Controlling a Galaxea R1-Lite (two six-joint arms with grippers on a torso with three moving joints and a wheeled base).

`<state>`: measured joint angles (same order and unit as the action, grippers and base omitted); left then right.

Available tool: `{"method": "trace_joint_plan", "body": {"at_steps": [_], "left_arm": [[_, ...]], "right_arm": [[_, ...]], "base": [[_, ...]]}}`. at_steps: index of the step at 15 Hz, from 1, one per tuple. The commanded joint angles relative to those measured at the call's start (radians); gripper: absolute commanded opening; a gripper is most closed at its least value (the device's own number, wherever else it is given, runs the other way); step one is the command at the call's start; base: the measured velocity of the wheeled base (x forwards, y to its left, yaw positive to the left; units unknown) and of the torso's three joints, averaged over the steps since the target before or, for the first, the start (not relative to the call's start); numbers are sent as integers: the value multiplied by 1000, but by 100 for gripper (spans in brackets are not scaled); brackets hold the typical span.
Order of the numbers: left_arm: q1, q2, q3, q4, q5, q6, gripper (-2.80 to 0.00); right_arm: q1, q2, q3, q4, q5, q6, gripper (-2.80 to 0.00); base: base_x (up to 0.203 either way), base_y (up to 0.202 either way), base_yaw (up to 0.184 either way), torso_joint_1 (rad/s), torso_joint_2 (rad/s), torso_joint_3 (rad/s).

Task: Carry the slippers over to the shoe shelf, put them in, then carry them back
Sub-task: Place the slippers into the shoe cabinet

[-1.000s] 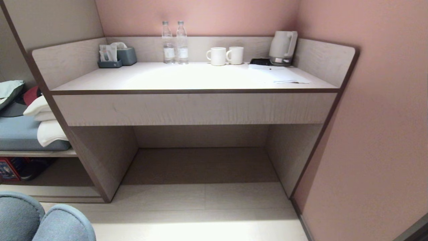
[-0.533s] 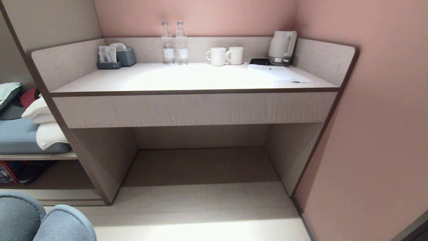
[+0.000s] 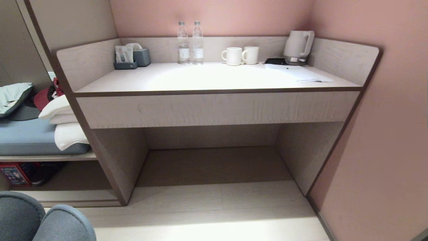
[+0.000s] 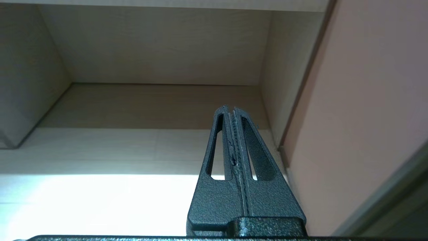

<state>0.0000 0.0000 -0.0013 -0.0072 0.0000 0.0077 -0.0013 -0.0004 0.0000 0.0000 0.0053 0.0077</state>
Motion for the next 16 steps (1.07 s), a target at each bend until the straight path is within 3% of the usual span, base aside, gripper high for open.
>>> {"method": "trace_joint_plan", "body": {"at_steps": [1, 16], "left_arm": [[0, 0, 0, 0, 2, 0, -280], [0, 0, 0, 0, 2, 0, -280]], "right_arm": [[0, -1, 0, 0, 1, 0, -280], [0, -1, 0, 0, 1, 0, -280]], "base": [[0, 199, -6, 7, 2, -2], [0, 197, -2, 2, 2, 3]]}}
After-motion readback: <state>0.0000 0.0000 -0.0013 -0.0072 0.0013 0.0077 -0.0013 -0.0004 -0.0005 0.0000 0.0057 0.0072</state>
